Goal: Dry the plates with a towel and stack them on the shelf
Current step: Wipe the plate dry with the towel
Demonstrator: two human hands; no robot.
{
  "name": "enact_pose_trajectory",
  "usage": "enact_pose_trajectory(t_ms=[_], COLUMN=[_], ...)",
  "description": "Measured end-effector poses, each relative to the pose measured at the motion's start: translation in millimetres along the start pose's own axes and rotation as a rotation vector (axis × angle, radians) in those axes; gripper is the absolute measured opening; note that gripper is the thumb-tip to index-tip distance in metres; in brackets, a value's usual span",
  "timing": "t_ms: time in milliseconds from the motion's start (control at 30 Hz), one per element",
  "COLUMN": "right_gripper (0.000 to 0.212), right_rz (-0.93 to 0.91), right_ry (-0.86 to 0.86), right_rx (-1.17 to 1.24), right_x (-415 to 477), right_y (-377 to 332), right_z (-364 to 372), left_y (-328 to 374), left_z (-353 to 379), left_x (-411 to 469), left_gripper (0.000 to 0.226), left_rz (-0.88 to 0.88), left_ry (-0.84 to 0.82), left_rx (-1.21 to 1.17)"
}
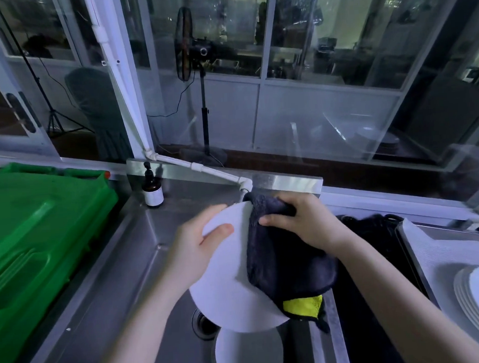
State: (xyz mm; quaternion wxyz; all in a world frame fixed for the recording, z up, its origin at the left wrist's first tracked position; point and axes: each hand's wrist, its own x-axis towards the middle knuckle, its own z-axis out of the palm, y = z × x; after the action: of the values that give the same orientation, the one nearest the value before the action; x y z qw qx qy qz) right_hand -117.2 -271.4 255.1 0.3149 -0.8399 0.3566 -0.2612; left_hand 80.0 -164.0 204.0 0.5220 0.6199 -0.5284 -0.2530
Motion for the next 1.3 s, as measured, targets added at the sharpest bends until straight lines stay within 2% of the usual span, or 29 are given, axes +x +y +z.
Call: enact_pose_trajectory(t_ms=[100,200,300,400,467,533,600,667,733,800,867,967,1033,1200,1300], right_gripper=[0.023,0.009,0.014,0.017,0.019,0.024,0.023,0.023,0.018,0.008,0.005,0.006,0.003,0.01,0.015], right_rz=[0.081,0.279,0.406,0.287,0.128,0.034,0.028,0.066,0.166,0.305,0.417,0.449,0.399,0.153,0.042], right_ry=[0.099,0.233,0.241,0.192,0.074,-0.048,-0.05,0.05,0.233,0.4,0.459,0.453,0.407,0.212,0.052], right_rx=[0.189,0.573,0.726,0.53,0.26,0.053,0.039,0.113,0.298,0.624,0.9,0.952,0.899,0.537,0.24], right_x=[-13.3,-38.4,-51.7,-43.5,-30.3,-19.5,-16.9,-19.7,-26.3,-31.8,-35.8,-39.0,-36.6,-16.3,-6.2], right_y=[11.9,26.6,31.3,23.8,12.9,2.7,-1.8,1.2,8.5,14.5,16.4,18.5,19.1,14.3,5.6], right_z=[4.4,26.5,39.4,26.3,15.6,13.4,12.9,12.7,16.4,28.1,45.5,57.8,50.0,15.8,10.6], left_y=[-10.5,-13.8,-16.2,-12.6,-0.5,8.1,11.7,6.1,-4.6,-12.8,-14.7,-15.1,-9.9,3.9,14.1], left_z=[-1.3,1.0,-1.9,-16.1,-19.1,-14.8,-14.0,-17.0,-10.5,8.1,26.7,28.5,16.1,-25.7,-31.5], left_x=[-5.8,-14.1,-15.1,-2.5,6.9,13.4,15.6,11.2,-2.1,-20.9,-34.1,-29.8,-23.0,7.7,23.2], left_gripper=[0.025,0.023,0.029,0.033,0.027,0.034,0.034,0.033,0.026,0.025,0.036,0.028,0.012,0.002,0.014], left_rz=[-0.058,-0.129,-0.207,-0.176,-0.062,0.06,0.077,0.006,-0.102,-0.222,-0.277,-0.267,-0.214,-0.006,0.078], left_ry=[0.133,0.272,0.249,0.036,-0.152,-0.26,-0.178,0.026,0.234,0.373,0.463,0.535,0.448,0.085,-0.146], left_rx=[-0.16,-0.301,-0.302,-0.109,0.061,0.128,0.053,-0.08,-0.146,-0.273,-0.427,-0.465,-0.401,-0.089,0.215])
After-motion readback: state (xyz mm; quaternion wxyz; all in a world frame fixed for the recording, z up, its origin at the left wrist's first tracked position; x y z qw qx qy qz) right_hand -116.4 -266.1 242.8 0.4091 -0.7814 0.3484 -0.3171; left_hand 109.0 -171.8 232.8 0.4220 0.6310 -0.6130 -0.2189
